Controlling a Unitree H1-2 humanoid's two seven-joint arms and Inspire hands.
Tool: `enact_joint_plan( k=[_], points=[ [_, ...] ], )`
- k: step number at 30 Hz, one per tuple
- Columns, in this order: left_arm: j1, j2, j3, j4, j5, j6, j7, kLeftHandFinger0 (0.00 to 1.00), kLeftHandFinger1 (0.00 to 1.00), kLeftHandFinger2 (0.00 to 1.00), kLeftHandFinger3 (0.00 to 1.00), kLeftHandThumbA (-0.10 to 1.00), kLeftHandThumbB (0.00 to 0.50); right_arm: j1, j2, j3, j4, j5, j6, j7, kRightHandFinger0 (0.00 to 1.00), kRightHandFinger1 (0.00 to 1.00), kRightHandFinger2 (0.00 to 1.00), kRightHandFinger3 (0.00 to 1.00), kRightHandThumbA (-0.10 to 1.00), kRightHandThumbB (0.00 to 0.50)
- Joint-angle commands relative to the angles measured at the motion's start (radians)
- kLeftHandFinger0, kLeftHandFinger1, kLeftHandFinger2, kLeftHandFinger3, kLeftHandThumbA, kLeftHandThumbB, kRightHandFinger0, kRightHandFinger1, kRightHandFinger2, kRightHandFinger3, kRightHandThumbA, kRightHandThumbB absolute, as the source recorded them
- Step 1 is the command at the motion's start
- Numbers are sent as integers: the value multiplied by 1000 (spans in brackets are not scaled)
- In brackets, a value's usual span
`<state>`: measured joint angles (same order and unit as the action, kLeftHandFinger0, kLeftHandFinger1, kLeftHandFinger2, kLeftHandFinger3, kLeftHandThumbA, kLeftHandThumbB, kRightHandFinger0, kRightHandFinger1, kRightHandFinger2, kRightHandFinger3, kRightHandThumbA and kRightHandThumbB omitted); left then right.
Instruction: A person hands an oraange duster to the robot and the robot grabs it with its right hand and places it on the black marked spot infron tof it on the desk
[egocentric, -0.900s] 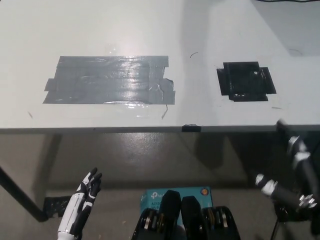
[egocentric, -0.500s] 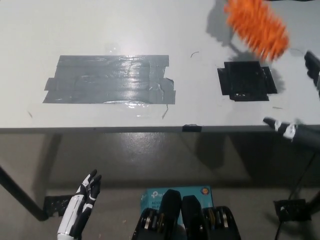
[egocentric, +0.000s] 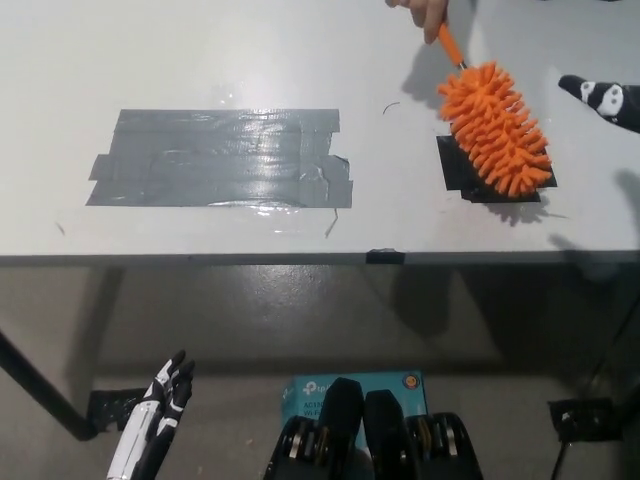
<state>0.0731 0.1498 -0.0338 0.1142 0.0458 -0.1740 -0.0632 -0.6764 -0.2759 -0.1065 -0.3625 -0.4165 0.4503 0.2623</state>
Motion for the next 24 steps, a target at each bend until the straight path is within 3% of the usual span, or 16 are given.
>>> enact_joint_plan(
  k=[1,8,10,12,22,24],
  points=[
    [-10,21,13,-28,6,-44,-1,1000,1000,1000,1000,894,240,-148,8,-6,93,-239,20,161,1000,1000,1000,1000,1000,363],
    [-10,25,14,-41,5,-43,-7,1000,1000,1000,1000,905,237,-229,83,-54,313,-300,20,242,1000,1000,1000,1000,1000,351],
    [-9,25,16,-50,-6,-34,-12,1000,1000,1000,1000,898,232,-255,98,-54,426,-297,20,228,1000,1000,1000,1000,1000,399],
    [-7,26,16,-55,-3,-33,-10,1000,1000,1000,1000,897,236,-270,114,-59,486,-337,20,241,1000,1000,1000,1000,1000,398],
    [-6,29,19,-69,4,-35,-9,1000,1000,1000,1000,891,228,-319,149,-53,790,-250,20,259,1000,1000,1000,1000,975,349],
    [-7,30,19,-69,2,-37,-12,1000,1000,1000,1000,890,228,-322,148,-50,796,-250,20,259,1000,1000,1000,1000,918,342]
  ],
)
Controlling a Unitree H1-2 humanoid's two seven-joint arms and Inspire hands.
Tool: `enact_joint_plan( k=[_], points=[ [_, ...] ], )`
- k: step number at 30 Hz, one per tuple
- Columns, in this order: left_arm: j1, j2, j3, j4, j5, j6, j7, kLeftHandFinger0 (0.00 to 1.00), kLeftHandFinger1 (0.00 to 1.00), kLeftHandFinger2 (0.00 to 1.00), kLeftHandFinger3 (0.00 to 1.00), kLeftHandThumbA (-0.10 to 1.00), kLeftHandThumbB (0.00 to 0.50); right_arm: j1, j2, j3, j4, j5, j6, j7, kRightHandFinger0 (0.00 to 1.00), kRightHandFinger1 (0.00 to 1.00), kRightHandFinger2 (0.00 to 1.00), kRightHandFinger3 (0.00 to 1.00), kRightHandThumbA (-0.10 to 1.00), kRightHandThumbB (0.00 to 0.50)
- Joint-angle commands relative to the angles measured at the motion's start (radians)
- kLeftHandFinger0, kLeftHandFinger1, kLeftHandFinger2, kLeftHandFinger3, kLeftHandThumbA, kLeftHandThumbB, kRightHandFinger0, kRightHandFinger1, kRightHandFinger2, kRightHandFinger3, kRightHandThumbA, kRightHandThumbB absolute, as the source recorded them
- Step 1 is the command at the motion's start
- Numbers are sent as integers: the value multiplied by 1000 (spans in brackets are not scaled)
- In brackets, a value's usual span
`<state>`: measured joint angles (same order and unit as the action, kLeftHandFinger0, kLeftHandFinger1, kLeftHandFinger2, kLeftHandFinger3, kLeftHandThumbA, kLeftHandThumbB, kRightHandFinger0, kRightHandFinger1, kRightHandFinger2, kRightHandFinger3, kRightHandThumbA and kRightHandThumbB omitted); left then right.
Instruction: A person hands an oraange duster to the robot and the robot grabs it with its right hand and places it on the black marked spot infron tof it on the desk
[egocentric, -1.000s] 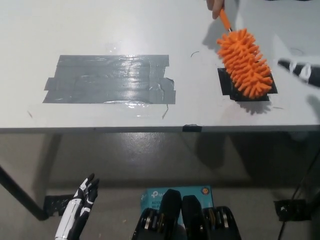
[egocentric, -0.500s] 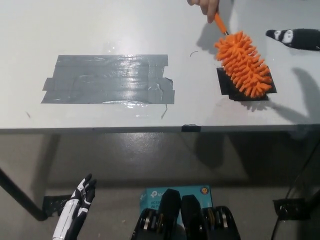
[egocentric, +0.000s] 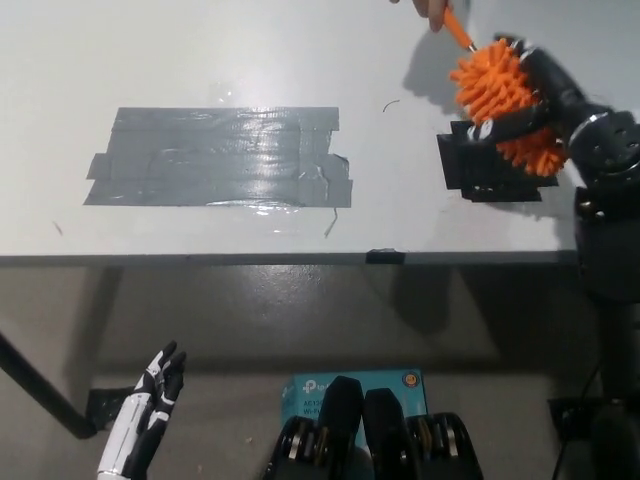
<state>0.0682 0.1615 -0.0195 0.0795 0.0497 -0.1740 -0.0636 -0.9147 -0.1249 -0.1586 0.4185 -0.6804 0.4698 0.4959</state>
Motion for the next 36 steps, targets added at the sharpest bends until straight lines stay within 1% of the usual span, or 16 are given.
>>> enact_joint_plan(
  k=[1,10,12,13,14,15,18,20,21,22,25,26,28,30,32,36],
  points=[
    [-2,20,5,-37,-1,-34,-11,1000,1000,1000,1000,890,233,-88,1,7,38,17,0,24,1000,1000,1000,1000,958,346],
    [-7,28,14,-52,-11,-39,-16,1000,1000,1000,1000,876,226,-112,-34,110,235,-11,0,17,1000,1000,1000,1000,988,362],
    [0,29,15,-52,-14,-46,-18,1000,1000,1000,1000,869,220,-114,-47,145,269,-23,0,2,1000,1000,1000,1000,756,295],
    [14,30,16,-56,-18,-49,-20,1000,1000,1000,1000,863,224,-103,-44,149,282,-28,0,-23,1000,1000,1000,1000,431,266],
    [19,30,16,-55,-22,-51,-22,1000,1000,1000,1000,858,227,-94,-40,142,279,-32,0,-47,567,502,506,1000,7,179],
    [32,29,17,-59,-26,-51,-25,1000,1000,1000,1000,857,227,-67,-33,142,254,-51,0,-85,40,180,416,1000,-85,247],
    [28,26,19,-54,-23,-58,-24,1000,1000,1000,1000,870,220,-48,-46,201,240,-72,0,-184,0,209,434,1000,-100,149],
    [1,26,19,-48,-18,-47,-22,1000,1000,1000,1000,879,232,-63,-63,225,250,-58,-8,-227,0,195,400,1000,-100,158],
    [-3,25,18,-53,-15,-35,-22,1000,1000,1000,1000,887,232,-65,-68,228,246,-45,-11,-244,42,276,495,995,-100,152],
    [1,23,15,-57,-14,-30,-23,1000,1000,1000,1000,890,228,-57,-71,222,232,-29,-19,-254,49,323,536,782,-100,132],
    [1,23,14,-54,-24,-37,-28,1000,1000,1000,1000,882,221,-53,-76,222,222,-5,-22,-274,2,323,609,713,-100,128],
    [4,23,14,-53,-25,-42,-29,1000,1000,1000,1000,880,222,-48,-75,221,218,3,-27,-285,0,291,575,516,-100,138],
    [9,24,13,-49,-27,-52,-31,1000,1000,1000,1000,879,226,-36,-71,210,210,21,-44,-315,0,290,564,333,-100,162],
    [11,25,13,-43,-28,-59,-32,1000,1000,1000,1000,880,225,-28,-68,197,208,41,-70,-354,0,324,635,286,-100,170],
    [13,24,13,-40,-27,-65,-33,1000,1000,1000,1000,887,228,-17,-63,177,198,65,-89,-398,5,381,703,351,-100,178],
    [8,23,16,-36,-32,-62,-36,1000,1000,1000,1000,895,229,3,-51,148,69,89,-85,-437,2,432,822,795,-100,190]
  ],
)
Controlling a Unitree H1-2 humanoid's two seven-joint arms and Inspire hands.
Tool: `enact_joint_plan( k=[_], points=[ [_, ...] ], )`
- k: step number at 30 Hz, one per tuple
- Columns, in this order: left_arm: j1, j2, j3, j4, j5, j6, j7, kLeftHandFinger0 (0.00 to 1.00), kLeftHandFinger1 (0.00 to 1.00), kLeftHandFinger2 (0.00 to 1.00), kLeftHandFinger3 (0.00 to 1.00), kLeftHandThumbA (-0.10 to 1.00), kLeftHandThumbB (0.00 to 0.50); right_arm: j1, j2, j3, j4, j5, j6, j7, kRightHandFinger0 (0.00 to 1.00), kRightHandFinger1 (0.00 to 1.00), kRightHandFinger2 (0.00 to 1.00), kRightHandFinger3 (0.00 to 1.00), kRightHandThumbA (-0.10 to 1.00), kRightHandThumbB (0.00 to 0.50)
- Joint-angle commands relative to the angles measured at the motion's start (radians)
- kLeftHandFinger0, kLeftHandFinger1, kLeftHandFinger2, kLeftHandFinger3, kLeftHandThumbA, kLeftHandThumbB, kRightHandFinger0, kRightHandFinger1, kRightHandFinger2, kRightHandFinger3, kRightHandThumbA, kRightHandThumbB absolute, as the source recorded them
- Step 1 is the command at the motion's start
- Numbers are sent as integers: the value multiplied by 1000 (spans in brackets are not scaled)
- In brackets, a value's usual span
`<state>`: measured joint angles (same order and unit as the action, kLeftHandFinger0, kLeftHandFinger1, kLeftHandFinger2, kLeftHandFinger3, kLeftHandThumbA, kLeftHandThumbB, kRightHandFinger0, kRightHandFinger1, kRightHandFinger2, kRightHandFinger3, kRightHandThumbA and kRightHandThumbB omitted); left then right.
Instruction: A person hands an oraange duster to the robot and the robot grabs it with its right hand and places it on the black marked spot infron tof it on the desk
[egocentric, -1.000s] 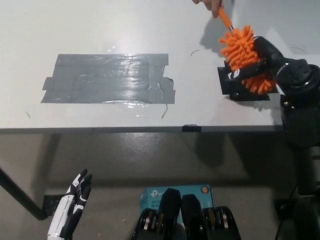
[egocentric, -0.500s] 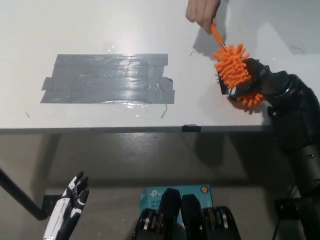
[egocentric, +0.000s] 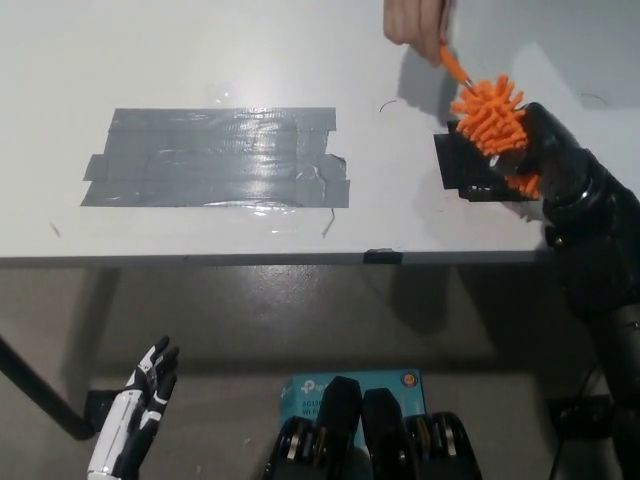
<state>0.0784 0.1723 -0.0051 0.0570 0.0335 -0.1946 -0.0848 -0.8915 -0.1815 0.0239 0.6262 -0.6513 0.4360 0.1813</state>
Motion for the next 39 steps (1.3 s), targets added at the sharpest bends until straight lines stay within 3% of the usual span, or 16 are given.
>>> enact_joint_plan(
  k=[1,3,10,19,21,22,24,25,27,29,30,31,32,33,35,39],
  points=[
    [-5,11,3,-12,-20,-40,-16,1000,1000,1000,1000,894,233,-21,7,-39,-175,63,-32,-121,1,460,871,962,-100,192],
    [-5,11,3,-17,-17,-30,-16,1000,1000,1000,1000,908,243,-9,4,-42,-264,64,-20,-121,116,582,926,970,-100,190],
    [-14,14,8,-8,-24,-38,-19,1000,1000,1000,1000,890,219,1,-1,-58,-481,59,17,-124,104,579,917,1000,-100,185],
    [-10,21,15,-18,-28,-21,-21,1000,1000,1000,1000,878,195,9,-26,-96,-600,26,34,-116,15,483,889,1000,-100,169],
    [-1,18,16,-16,-28,-27,-18,1000,1000,1000,1000,883,207,1,-34,-93,-570,24,34,-113,0,411,810,995,-100,175],
    [1,18,16,-15,-29,-28,-19,1000,1000,1000,1000,883,205,-7,-40,-86,-540,23,34,-115,0,414,823,1000,-100,173],
    [5,21,17,-10,-30,-34,-20,1000,1000,1000,1000,880,184,-35,-59,-58,-437,21,24,-125,0,452,889,1000,-100,167],
    [7,22,17,-10,-28,-36,-20,1000,1000,1000,1000,880,181,-48,-70,-46,-390,20,14,-130,68,540,1000,1000,-100,179],
    [0,23,18,-8,-27,-38,-19,1000,1000,1000,1000,881,186,-74,-82,-39,-310,36,-19,-141,3,451,922,910,-100,178],
    [-13,24,23,-9,-25,-28,-13,998,1000,1000,1000,891,204,-143,-105,-17,-130,46,-62,-158,0,457,933,850,-100,193],
    [-13,24,25,-16,-25,-21,-11,998,1000,1000,1000,893,203,-172,-111,-10,-51,54,-80,-167,5,483,943,688,-100,197],
    [-18,26,26,-18,-24,-20,-10,996,1000,1000,1000,895,197,-193,-114,-4,7,59,-102,-178,47,515,929,625,-100,202],
    [-24,27,27,-16,-24,-22,-10,995,1000,1000,1000,895,195,-216,-117,4,86,62,-139,-196,108,583,980,638,-100,198],
    [-23,29,28,-18,-25,-23,-11,994,1000,1000,1000,894,193,-222,-118,8,112,65,-152,-204,132,583,933,649,-100,198],
    [-14,29,27,-22,-25,-22,-13,993,1000,1000,1000,885,186,-220,-121,19,174,73,-197,-214,54,449,731,580,-100,201],
    [-23,29,24,-17,-22,-20,-16,980,1000,1000,1000,848,171,-249,-108,10,342,118,-214,-230,118,538,813,678,-100,233]
  ],
)
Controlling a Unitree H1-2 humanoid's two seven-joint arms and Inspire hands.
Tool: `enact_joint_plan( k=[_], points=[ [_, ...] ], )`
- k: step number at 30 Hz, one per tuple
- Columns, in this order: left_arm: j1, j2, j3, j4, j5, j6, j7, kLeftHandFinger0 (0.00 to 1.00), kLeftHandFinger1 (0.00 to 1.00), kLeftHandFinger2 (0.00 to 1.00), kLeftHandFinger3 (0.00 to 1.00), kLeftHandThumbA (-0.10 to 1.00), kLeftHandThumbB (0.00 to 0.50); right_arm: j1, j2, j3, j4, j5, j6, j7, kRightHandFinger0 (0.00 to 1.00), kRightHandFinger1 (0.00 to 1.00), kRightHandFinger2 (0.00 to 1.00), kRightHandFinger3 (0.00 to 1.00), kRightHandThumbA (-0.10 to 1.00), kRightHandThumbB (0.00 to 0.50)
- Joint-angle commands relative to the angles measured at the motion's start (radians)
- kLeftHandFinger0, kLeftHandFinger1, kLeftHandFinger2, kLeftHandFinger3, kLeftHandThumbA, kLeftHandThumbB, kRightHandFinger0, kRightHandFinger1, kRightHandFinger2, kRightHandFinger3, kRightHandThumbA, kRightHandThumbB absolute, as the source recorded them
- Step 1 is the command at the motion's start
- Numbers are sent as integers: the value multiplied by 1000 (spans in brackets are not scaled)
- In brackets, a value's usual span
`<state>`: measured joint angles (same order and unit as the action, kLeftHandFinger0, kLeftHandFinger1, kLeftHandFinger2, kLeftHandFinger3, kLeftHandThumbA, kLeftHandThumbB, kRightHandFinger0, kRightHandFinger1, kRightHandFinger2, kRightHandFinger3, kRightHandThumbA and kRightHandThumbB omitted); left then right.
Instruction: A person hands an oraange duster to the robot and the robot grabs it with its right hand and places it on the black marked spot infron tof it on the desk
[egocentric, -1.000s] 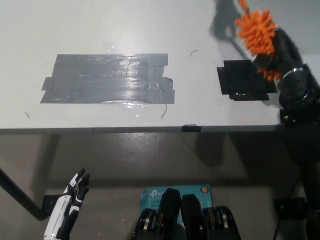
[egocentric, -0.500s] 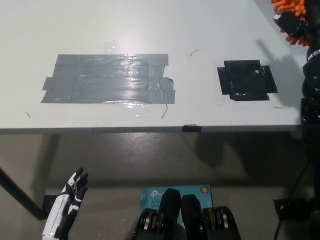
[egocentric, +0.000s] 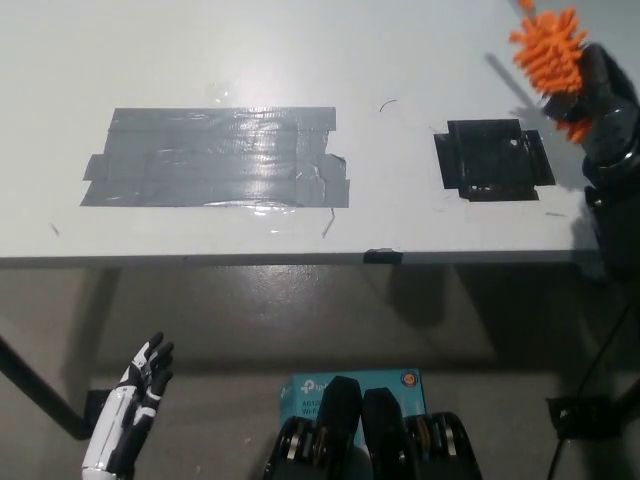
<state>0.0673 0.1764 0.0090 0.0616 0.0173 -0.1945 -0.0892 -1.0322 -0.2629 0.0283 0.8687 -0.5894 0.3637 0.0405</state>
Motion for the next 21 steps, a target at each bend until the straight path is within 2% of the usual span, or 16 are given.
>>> enact_joint_plan(
  k=[1,2,4,5,6,7,8,9,10,11,13,14,16,21],
  points=[
    [-15,25,10,-19,-5,-20,-10,976,1000,1000,1000,844,175,-116,-26,9,134,64,-161,-90,113,539,820,674,-100,227],
    [-15,25,11,-22,-3,-17,-9,971,1000,1000,1000,840,180,-123,-26,17,160,64,-172,-94,120,543,799,700,-100,238],
    [-16,25,11,-27,-5,-9,-9,970,1000,1000,1000,837,181,-133,-25,38,216,60,-195,-105,109,542,775,685,-100,226],
    [-19,27,12,-26,-9,-10,-11,973,1000,1000,1000,831,186,-140,-25,44,248,66,-206,-99,327,769,947,820,-100,228],
    [-19,28,13,-27,-10,-10,-11,973,1000,1000,1000,831,188,-143,-26,46,269,77,-217,-85,438,794,896,756,-100,217],
    [-20,29,12,-28,-9,-7,-12,974,1000,1000,1000,831,189,-146,-26,46,281,89,-227,-79,468,763,823,676,-100,213],
    [-23,33,10,-27,-5,-11,-14,969,1000,1000,1000,834,182,-144,-27,35,275,120,-247,-36,626,833,920,889,-10,229],
    [-26,35,9,-26,-1,-16,-14,967,1000,1000,1000,835,181,-145,-28,26,272,142,-254,-3,683,835,912,888,62,239],
    [-29,36,8,-26,-2,-14,-15,958,1000,1000,1000,836,184,-145,-31,22,264,159,-256,29,869,1000,1000,1000,189,250],
    [-32,35,7,-25,-2,-13,-14,955,1000,1000,1000,836,185,-142,-34,21,246,180,-257,77,1000,1000,1000,1000,301,262],
    [-39,36,6,-22,-4,-15,-15,952,1000,1000,1000,836,186,-136,-38,23,214,210,-268,154,1000,1000,1000,1000,404,296],
    [-43,37,5,-20,-6,-17,-15,942,1000,1000,1000,833,186,-133,-39,26,195,222,-268,178,1000,1000,1000,1000,490,340],
    [-46,39,4,-21,-10,-11,-18,949,1000,1000,1000,829,185,-131,-39,34,159,236,-261,202,1000,1000,1000,1000,566,349],
    [-50,42,3,-28,-10,-3,-19,950,1000,1000,1000,825,186,-118,-49,33,72,275,-246,261,1000,1000,1000,1000,663,384]
  ],
)
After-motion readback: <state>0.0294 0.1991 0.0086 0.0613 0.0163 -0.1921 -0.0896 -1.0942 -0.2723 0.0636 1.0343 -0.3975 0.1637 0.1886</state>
